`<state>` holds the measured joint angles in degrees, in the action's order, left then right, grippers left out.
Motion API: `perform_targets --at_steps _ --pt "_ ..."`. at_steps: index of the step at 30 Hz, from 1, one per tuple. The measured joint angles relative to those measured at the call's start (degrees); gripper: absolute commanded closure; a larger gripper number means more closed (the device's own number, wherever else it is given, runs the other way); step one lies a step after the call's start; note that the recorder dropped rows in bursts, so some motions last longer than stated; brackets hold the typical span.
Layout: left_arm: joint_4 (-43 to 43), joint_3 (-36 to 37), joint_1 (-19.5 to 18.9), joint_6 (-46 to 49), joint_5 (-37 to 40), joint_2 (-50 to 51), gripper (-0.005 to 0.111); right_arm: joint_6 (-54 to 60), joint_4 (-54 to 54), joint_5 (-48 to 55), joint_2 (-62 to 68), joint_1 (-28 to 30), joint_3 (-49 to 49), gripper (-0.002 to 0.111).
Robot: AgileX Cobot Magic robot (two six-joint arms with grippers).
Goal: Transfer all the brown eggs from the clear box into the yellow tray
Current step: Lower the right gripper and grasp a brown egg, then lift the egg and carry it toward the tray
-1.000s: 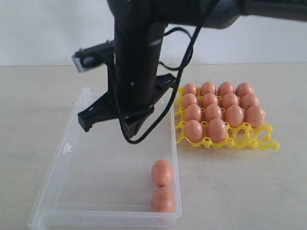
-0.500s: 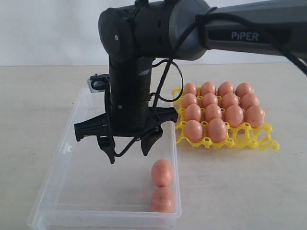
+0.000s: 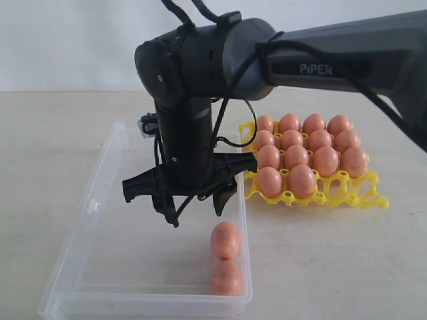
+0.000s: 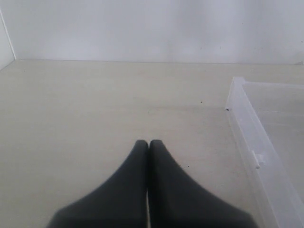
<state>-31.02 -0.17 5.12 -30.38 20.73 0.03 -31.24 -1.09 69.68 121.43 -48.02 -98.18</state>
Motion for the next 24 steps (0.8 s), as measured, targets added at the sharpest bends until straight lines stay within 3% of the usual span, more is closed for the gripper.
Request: perform_targets --at_steps 19,21,23,24 --pt "0.0 0.0 0.0 0.0 0.0 0.0 0.111 -0.4 -0.5 -0.9 0.4 1.4 10.9 0.048" --pt "0.0 0.0 0.0 0.0 0.0 0.0 0.111 -0.4 -0.9 -2.6 0.4 1.4 11.4 0.067" --pt "0.0 0.0 0.0 0.0 0.0 0.0 0.111 -0.4 -1.4 -5.0 0.4 1.4 11.4 0.108" --pt "0.0 0.0 0.0 0.0 0.0 0.0 0.111 0.0 -1.9 -5.9 0.4 1.4 11.4 0.108"
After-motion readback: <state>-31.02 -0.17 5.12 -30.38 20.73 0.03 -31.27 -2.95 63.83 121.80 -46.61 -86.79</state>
